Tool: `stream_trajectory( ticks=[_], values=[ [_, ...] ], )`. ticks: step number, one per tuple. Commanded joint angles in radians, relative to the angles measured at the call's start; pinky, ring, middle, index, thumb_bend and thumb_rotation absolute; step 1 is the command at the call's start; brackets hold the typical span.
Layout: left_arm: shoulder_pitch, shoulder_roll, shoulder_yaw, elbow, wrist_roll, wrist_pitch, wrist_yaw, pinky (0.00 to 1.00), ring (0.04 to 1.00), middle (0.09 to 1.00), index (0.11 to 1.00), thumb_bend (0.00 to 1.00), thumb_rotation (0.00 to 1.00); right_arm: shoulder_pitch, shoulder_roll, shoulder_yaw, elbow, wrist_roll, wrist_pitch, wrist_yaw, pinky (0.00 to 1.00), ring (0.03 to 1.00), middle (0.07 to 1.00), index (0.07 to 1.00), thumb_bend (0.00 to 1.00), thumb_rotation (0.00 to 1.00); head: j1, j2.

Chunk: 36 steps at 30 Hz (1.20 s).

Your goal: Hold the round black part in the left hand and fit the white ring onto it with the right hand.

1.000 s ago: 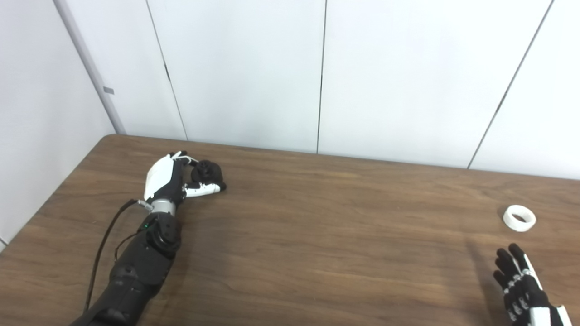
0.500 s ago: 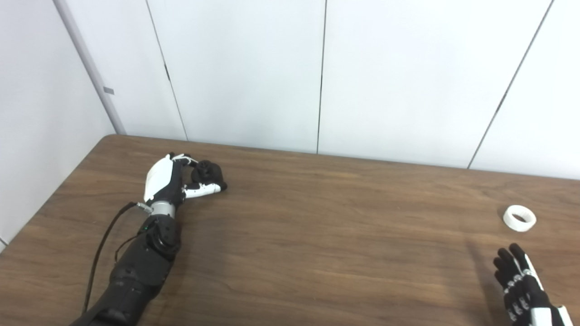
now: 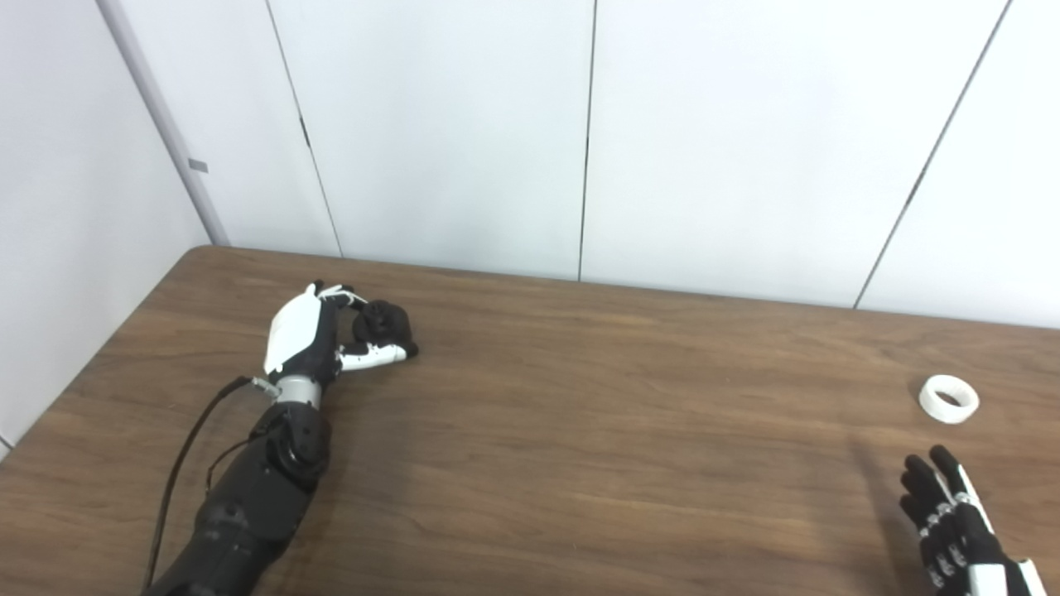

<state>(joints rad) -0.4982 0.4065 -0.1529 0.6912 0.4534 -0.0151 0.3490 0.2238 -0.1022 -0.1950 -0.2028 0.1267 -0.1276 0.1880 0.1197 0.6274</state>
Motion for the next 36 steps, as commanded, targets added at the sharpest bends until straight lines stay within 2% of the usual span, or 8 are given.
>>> stream_trajectory(
  ticks=[1,9,14,18,22,32,36],
  values=[
    [0.000,0.016,-0.014,-0.035,0.028,0.013,-0.020,1.00,1.000,0.864,0.486,0.52,0.05,0.107,-0.006,0.017,0.031,-0.003,-0.024,0.000,0.96,0.949,0.932,0.961,0.65,0.95,0.002,0.005],
    [0.058,0.006,-0.034,-0.205,0.056,0.035,-0.074,1.00,1.000,0.876,0.486,0.52,0.05,0.091,0.007,0.026,0.021,-0.036,0.005,-0.026,0.96,0.968,0.939,0.968,0.68,0.96,-0.019,0.010],
    [0.099,-0.005,-0.051,-0.314,0.093,0.071,-0.117,1.00,1.000,0.882,0.487,0.53,0.06,0.085,0.011,0.036,0.022,-0.055,-0.008,-0.034,0.95,0.952,0.932,0.965,0.66,0.97,-0.038,0.016],
    [0.139,-0.022,-0.066,-0.398,0.115,0.066,-0.133,1.00,1.000,0.879,0.487,0.52,0.06,0.079,0.017,0.043,0.020,-0.069,-0.007,-0.038,0.94,0.932,0.930,0.960,0.63,0.98,-0.058,0.024],
    [0.167,-0.036,-0.090,-0.459,0.151,0.071,-0.151,1.00,1.000,0.883,0.487,0.52,0.06,0.079,0.020,0.054,0.001,-0.084,0.010,-0.039,0.95,0.951,0.929,0.962,0.62,0.99,-0.070,0.031],
    [0.248,-0.123,-0.134,-0.584,0.216,0.041,-0.151,1.00,0.998,0.869,0.486,0.53,0.06,0.064,0.036,0.092,-0.029,-0.097,0.051,-0.066,0.96,0.961,0.939,0.969,0.64,0.97,-0.132,0.062],
    [0.278,-0.155,-0.153,-0.632,0.236,0.045,-0.170,1.00,1.000,0.874,0.486,0.52,0.06,0.051,0.046,0.108,-0.040,-0.094,0.072,-0.085,0.95,0.947,0.939,0.976,0.62,0.97,-0.153,0.080]
  ],
)
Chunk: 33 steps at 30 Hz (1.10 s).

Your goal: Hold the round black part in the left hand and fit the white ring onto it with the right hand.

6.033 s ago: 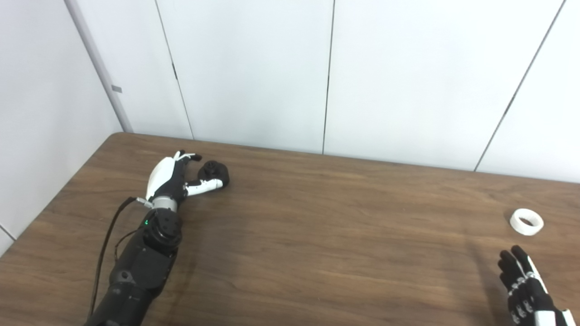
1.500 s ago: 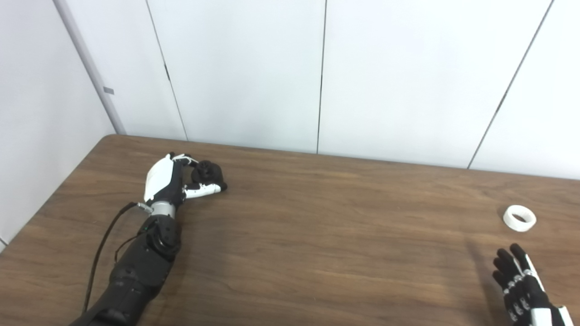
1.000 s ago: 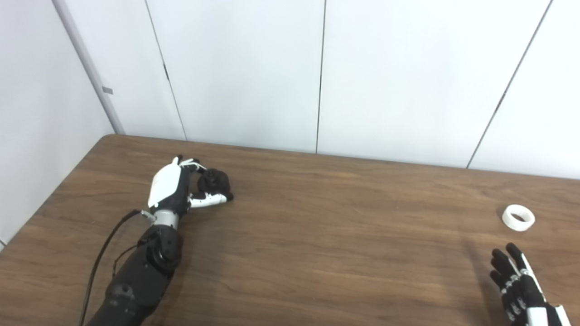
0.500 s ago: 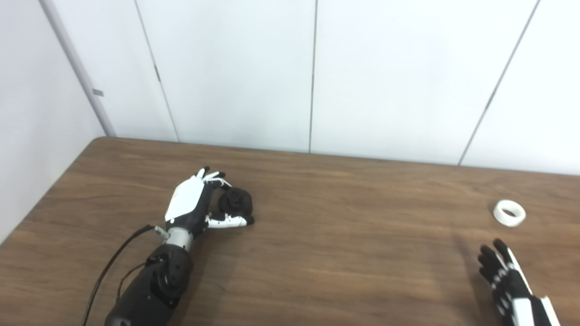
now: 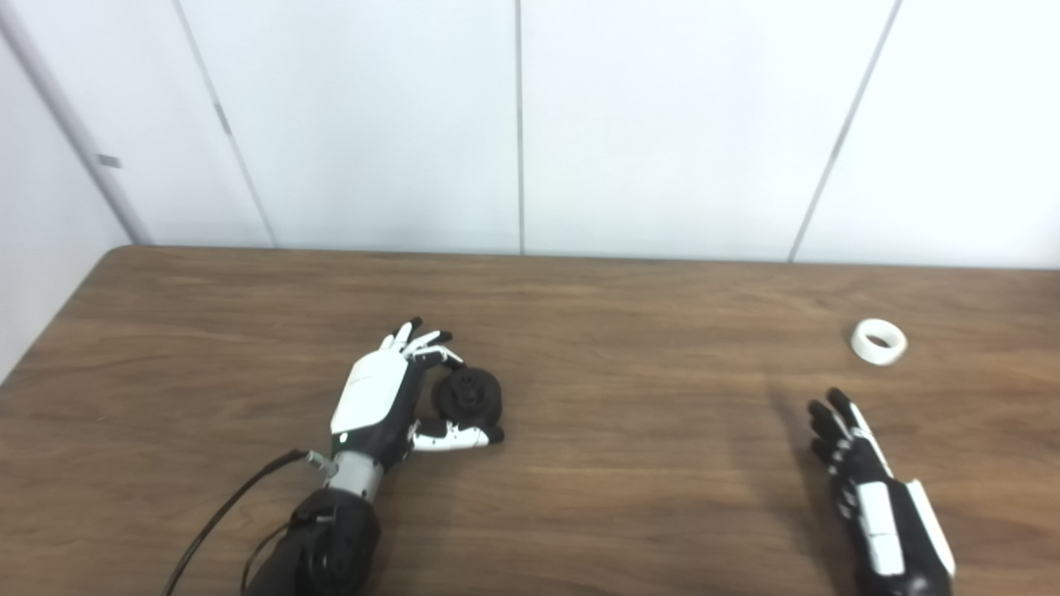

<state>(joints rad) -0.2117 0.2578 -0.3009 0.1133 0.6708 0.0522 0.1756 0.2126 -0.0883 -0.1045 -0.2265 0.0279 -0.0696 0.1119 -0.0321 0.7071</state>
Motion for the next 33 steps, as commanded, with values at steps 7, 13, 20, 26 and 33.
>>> stream_trajectory(
  ticks=[7,13,20,26,33],
  values=[
    [0.041,-0.051,-0.064,-0.133,0.076,-0.024,-0.028,1.00,1.000,0.863,0.486,0.52,0.06,0.033,0.041,0.047,-0.038,-0.001,0.074,-0.052,0.98,0.970,0.942,0.972,0.61,0.97,-0.030,0.036],
    [0.088,-0.102,-0.096,-0.181,0.118,-0.018,-0.045,1.00,0.984,0.854,0.485,0.52,0.06,0.019,0.032,0.075,-0.057,-0.020,0.100,-0.075,0.99,0.960,0.940,0.965,0.62,0.98,-0.053,0.063],
    [0.142,-0.122,-0.130,-0.217,0.147,-0.041,-0.052,1.00,0.994,0.854,0.485,0.52,0.06,0.011,0.033,0.089,-0.075,-0.030,0.125,-0.094,0.99,0.962,0.930,0.960,0.64,0.97,-0.061,0.077],
    [0.171,-0.131,-0.149,-0.212,0.168,-0.073,-0.043,1.00,0.996,0.847,0.485,0.52,0.06,0.010,0.031,0.095,-0.082,-0.026,0.134,-0.106,1.00,0.954,0.930,0.956,0.65,0.98,-0.069,0.086],
    [0.184,-0.133,-0.149,-0.189,0.179,-0.089,-0.041,1.00,0.983,0.838,0.485,0.52,0.06,0.010,0.035,0.091,-0.106,-0.008,0.146,-0.116,1.00,0.962,0.930,0.959,0.63,0.97,-0.076,0.093]
  ],
)
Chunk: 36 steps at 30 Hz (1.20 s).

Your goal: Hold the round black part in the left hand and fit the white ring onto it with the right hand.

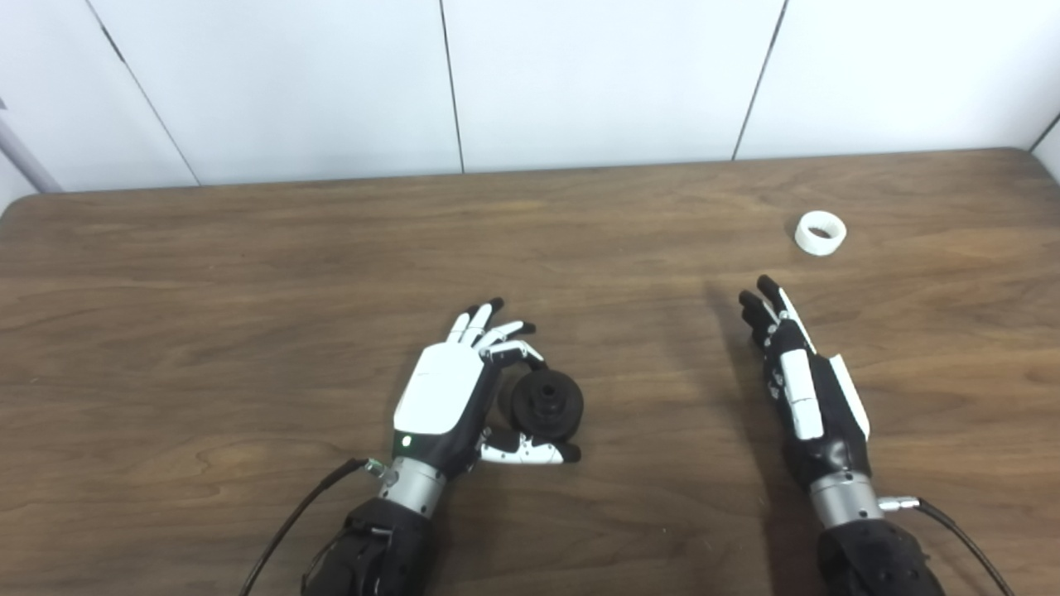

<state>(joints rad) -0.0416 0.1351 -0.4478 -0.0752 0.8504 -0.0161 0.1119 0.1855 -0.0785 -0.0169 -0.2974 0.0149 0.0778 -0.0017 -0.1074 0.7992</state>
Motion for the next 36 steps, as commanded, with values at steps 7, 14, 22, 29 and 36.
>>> stream_trajectory(
  ticks=[7,14,22,29,36],
  values=[
    [0.024,-0.018,0.006,0.012,-0.011,-0.006,0.007,1.00,0.976,0.837,0.484,0.52,0.06,0.033,0.007,-0.018,-0.045,0.012,-0.011,-0.003,0.98,0.949,0.926,0.942,0.62,0.97,-0.003,-0.001],
    [0.023,-0.041,0.033,0.038,-0.059,0.021,-0.029,1.00,0.973,0.842,0.485,0.52,0.06,0.024,-0.007,-0.046,-0.064,0.018,-0.018,0.001,0.97,0.958,0.938,0.954,0.61,0.97,-0.004,-0.006],
    [0.015,-0.056,0.057,0.095,-0.117,0.025,-0.033,1.00,0.968,0.840,0.485,0.52,0.06,0.020,-0.020,-0.070,-0.087,0.047,-0.007,0.011,0.98,0.965,0.946,0.963,0.58,0.97,-0.010,-0.013],
    [0.008,-0.069,0.060,0.155,-0.129,0.006,-0.005,1.00,0.962,0.828,0.485,0.52,0.06,0.028,-0.034,-0.087,-0.107,0.050,-0.009,0.027,0.97,0.956,0.940,0.963,0.58,0.97,-0.020,-0.026],
    [0.005,-0.070,0.046,0.185,-0.115,-0.007,0.028,1.00,0.964,0.825,0.485,0.52,0.06,0.030,-0.038,-0.105,-0.121,0.042,-0.009,0.034,0.96,0.956,0.940,0.960,0.58,0.97,-0.024,-0.038]
  ],
)
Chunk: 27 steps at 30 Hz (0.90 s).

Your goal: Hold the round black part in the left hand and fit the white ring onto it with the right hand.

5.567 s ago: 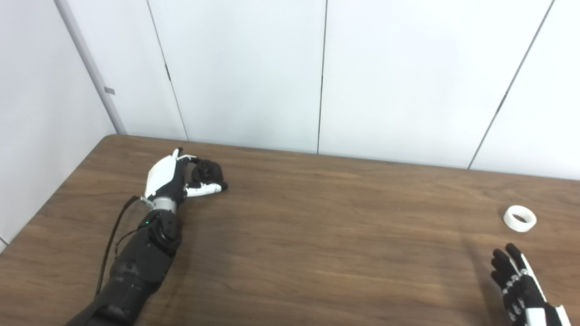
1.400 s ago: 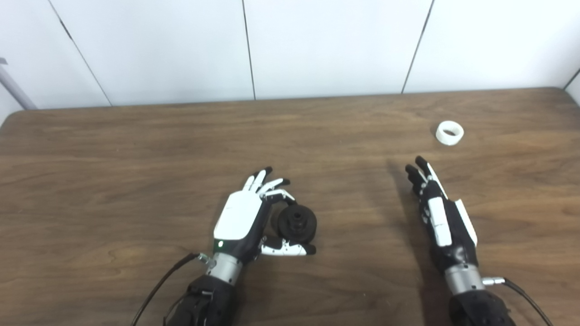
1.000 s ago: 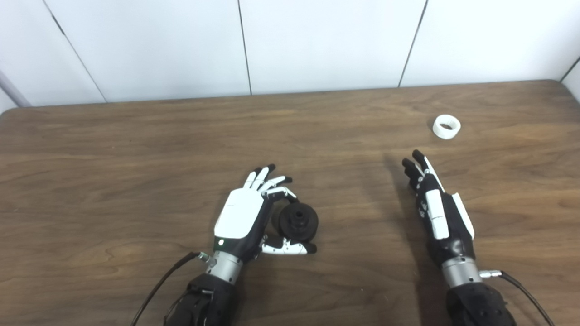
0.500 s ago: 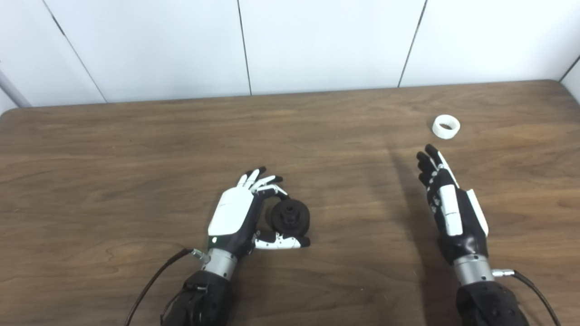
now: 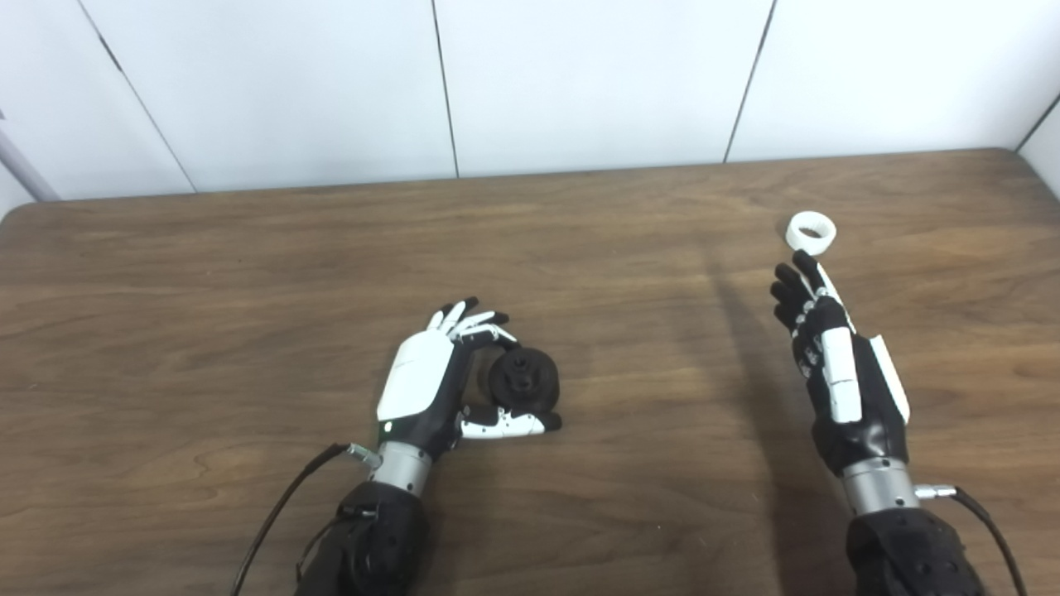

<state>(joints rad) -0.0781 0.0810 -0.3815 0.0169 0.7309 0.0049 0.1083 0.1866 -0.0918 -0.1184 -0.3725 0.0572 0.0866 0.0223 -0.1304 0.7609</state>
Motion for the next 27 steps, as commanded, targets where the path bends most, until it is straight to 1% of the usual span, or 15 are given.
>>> stream_trajectory(
  ticks=[1,2,7,10,12,14,16,20,22,27],
  values=[
    [0.042,-0.013,-0.023,0.092,0.006,-0.027,0.030,1.00,0.965,0.826,0.485,0.52,0.06,0.028,-0.024,-0.006,-0.049,-0.001,-0.013,0.009,0.96,0.963,0.942,0.961,0.58,0.98,-0.001,0.000],
    [0.042,-0.010,-0.025,0.092,0.005,-0.028,0.029,1.00,0.969,0.829,0.485,0.52,0.06,0.028,-0.023,-0.009,-0.054,0.000,-0.008,0.007,0.96,0.968,0.943,0.960,0.59,0.97,-0.010,-0.010],
    [0.045,-0.001,-0.030,0.091,0.021,-0.026,0.031,1.00,0.974,0.836,0.485,0.52,0.06,0.017,-0.029,-0.035,-0.073,0.014,0.002,0.004,1.00,0.990,0.962,0.966,0.60,0.95,-0.016,-0.016],
    [0.045,-0.001,-0.031,0.092,0.024,-0.021,0.026,1.00,0.971,0.835,0.485,0.52,0.06,-0.001,-0.042,-0.062,-0.099,-0.002,0.026,-0.005,0.98,0.983,0.956,0.961,0.60,0.95,-0.016,-0.015],
    [0.046,-0.002,-0.030,0.092,0.024,-0.018,0.023,1.00,0.971,0.834,0.485,0.52,0.06,-0.012,-0.050,-0.078,-0.117,0.002,0.045,-0.005,0.97,0.989,0.959,0.964,0.58,0.95,-0.016,-0.014],
    [0.047,-0.004,-0.030,0.091,0.023,-0.016,0.023,1.00,0.971,0.834,0.485,0.52,0.06,-0.026,-0.063,-0.100,-0.142,0.021,0.080,-0.004,0.98,0.995,0.966,0.969,0.57,0.96,-0.016,-0.011],
    [0.049,-0.006,-0.030,0.093,0.022,-0.016,0.024,1.00,0.970,0.834,0.485,0.52,0.06,-0.039,-0.074,-0.119,-0.153,0.035,0.098,-0.007,0.99,0.999,0.971,0.976,0.59,0.97,-0.019,-0.008],
    [0.051,-0.009,-0.033,0.097,0.020,-0.008,0.016,1.00,0.966,0.836,0.485,0.52,0.06,-0.067,-0.102,-0.153,-0.151,0.061,0.108,-0.015,0.99,0.993,0.960,0.964,0.63,0.95,-0.024,-0.003],
    [0.052,-0.012,-0.034,0.100,0.018,0.000,0.008,1.00,0.966,0.836,0.485,0.52,0.06,-0.082,-0.122,-0.165,-0.143,0.073,0.107,-0.009,0.98,0.997,0.962,0.964,0.63,0.96,-0.021,-0.007],
    [0.055,-0.022,-0.034,0.109,0.018,0.005,0.008,1.00,0.962,0.834,0.484,0.52,0.06,-0.119,-0.162,-0.188,-0.139,0.061,0.137,-0.025,0.97,0.978,0.937,0.946,0.64,0.96,-0.013,-0.011]
  ],
)
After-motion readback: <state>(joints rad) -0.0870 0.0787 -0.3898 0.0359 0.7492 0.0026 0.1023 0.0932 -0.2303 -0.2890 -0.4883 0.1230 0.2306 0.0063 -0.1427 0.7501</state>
